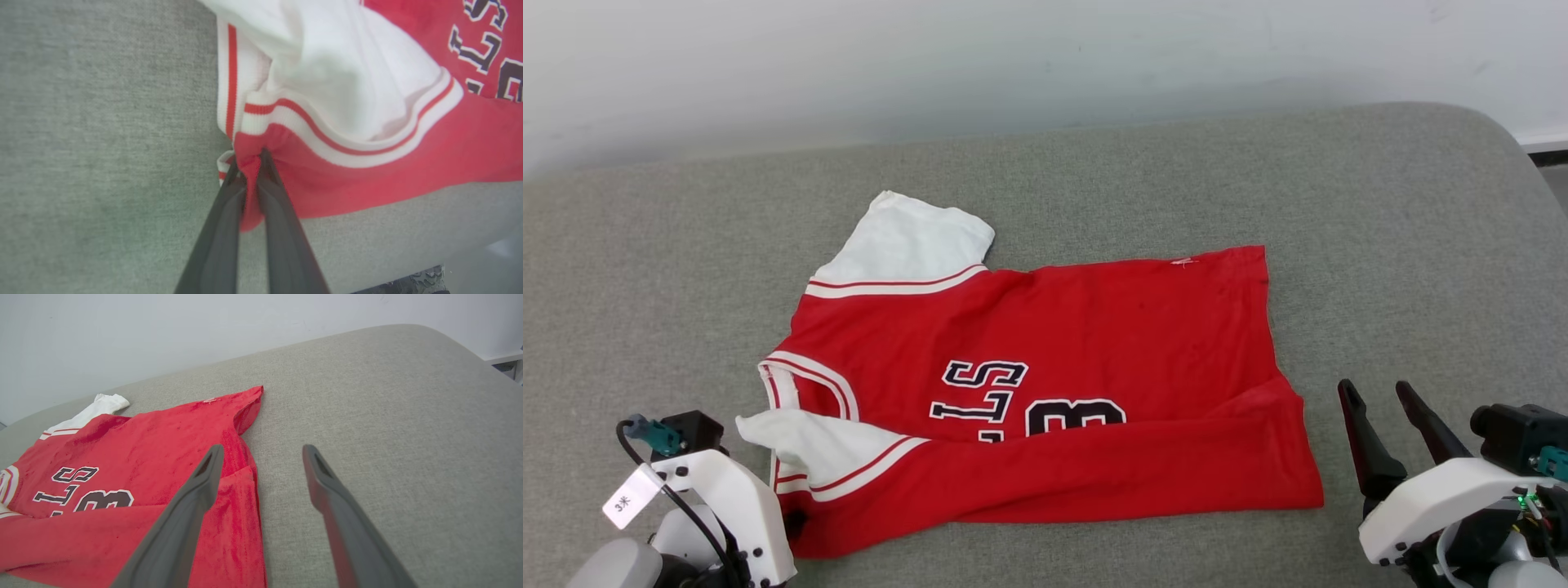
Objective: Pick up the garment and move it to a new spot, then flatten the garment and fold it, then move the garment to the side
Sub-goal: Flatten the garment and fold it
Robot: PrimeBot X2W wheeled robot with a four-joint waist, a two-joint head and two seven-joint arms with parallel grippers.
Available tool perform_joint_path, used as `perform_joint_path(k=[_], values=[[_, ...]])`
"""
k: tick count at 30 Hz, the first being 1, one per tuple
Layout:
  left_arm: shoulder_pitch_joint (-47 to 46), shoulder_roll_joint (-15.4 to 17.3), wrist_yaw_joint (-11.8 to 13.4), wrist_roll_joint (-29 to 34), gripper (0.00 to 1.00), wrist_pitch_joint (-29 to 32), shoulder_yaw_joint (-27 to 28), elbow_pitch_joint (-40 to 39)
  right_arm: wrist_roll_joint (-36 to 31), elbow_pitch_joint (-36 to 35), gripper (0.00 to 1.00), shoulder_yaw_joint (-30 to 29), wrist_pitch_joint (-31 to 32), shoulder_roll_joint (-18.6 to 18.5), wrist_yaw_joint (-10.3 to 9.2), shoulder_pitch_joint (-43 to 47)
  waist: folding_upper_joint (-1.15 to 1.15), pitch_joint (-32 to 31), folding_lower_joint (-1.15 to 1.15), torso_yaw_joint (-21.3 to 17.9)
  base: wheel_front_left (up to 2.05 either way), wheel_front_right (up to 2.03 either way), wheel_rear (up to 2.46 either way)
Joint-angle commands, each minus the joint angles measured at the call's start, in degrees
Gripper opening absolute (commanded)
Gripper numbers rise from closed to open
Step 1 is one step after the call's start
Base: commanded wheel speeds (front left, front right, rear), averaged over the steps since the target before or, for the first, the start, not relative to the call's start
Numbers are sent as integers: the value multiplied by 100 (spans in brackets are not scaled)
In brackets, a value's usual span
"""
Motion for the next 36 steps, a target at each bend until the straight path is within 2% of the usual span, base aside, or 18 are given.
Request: perform_joint_path(k=[1,13,18,26,29,30,32,33,36], values=[[108,-21,-33,59,0,-75,-31,-95,71,7,100,-52,152,-74,-5,41,0,-65,0,37,0,0,0],[260,279,223,316,0,-350,112,-1133,472,242,100,-11,2086,-588,-5,247,0,-206,0,297,0,0,0],[144,266,244,346,0,-361,122,-1345,624,386,100,275,2435,-705,-5,5,0,-50,0,381,0,0,0],[20,210,247,390,0,-414,97,-1373,937,1001,100,1133,2927,-853,-4,-350,0,242,0,434,0,0,0],[-6,194,232,399,0,-431,92,-1362,1010,1148,100,1281,3032,-862,-3,-391,0,289,0,446,0,0,0],[-13,187,225,401,0,-438,90,-1356,1079,1199,63,1343,3060,-858,-3,-416,0,310,0,453,0,0,0],[-34,156,189,360,0,-451,91,-1349,1139,1275,7,1422,3081,-899,4,-489,0,342,0,466,0,0,0],[-54,146,172,356,0,-471,89,-1347,1170,1298,0,1444,3080,-918,5,-528,0,348,0,473,0,0,0],[-98,131,138,394,0,-520,82,-1337,1208,1282,0,1448,3031,-1056,-3,-632,0,283,0,492,0,0,0]])
